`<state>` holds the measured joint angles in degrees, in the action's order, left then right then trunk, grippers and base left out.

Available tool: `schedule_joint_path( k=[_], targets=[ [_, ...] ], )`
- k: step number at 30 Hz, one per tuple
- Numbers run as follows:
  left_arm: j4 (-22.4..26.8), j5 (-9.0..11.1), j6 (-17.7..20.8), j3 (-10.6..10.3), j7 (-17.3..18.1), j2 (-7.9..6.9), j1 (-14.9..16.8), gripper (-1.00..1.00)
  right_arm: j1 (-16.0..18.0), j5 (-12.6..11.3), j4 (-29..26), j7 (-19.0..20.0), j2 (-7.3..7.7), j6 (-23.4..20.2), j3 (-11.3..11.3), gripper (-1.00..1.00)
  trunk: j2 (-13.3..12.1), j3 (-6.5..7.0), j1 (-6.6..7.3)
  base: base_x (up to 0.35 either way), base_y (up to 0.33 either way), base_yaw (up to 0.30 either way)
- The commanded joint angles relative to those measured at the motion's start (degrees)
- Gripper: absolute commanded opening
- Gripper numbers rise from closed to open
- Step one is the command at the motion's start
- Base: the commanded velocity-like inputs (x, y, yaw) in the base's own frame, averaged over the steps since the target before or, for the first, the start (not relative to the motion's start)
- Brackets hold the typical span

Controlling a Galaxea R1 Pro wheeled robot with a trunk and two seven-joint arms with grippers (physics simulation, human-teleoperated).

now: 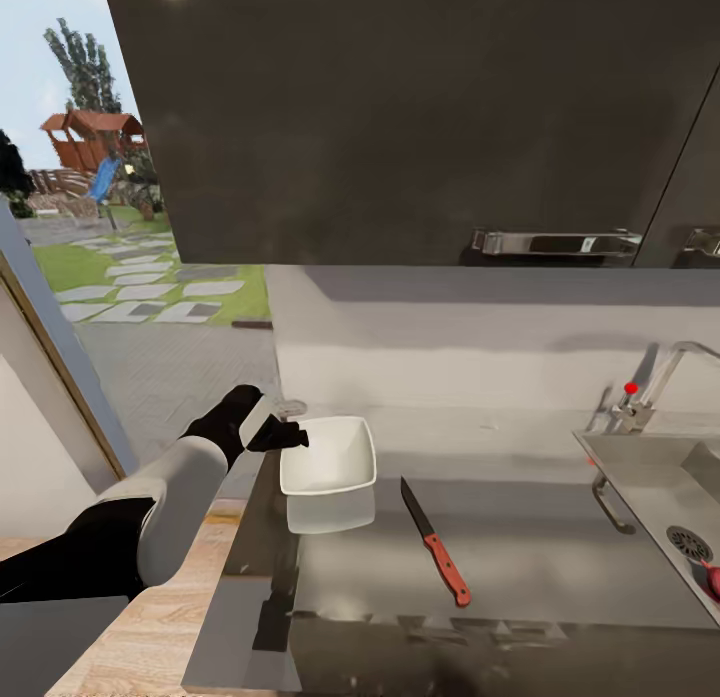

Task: In the kitchen, take the Vidalia onion out of the sink, dice it on the chopping board with the paring knife, put the diced onion into the bowl on the countertop, then place both the paring knife and the chopping board into the sink.

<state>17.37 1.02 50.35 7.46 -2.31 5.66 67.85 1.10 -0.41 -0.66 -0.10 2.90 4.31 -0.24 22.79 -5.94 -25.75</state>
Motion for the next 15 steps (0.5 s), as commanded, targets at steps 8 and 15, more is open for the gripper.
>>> schedule_joint_path(
  k=[8, 15],
  targets=[
    [-0.10, 0.12, -0.66, 0.45, -0.17, -0.03, 0.01, 1.00, 0.05, -0.04, 0.05, 0.00, 0.00, 0.22, -0.02, 1.00, 0.13, -0.76, -0.03, 0.000, 0.000, 0.000],
    [-0.06, 0.12, -0.69, 0.45, -0.15, -0.12, 0.02, 1.00, 0.05, -0.03, 0.05, -0.02, 0.00, 0.21, -0.02, 1.00, 0.13, -1.31, -0.03, 0.000, 0.000, 0.000]
  ],
)
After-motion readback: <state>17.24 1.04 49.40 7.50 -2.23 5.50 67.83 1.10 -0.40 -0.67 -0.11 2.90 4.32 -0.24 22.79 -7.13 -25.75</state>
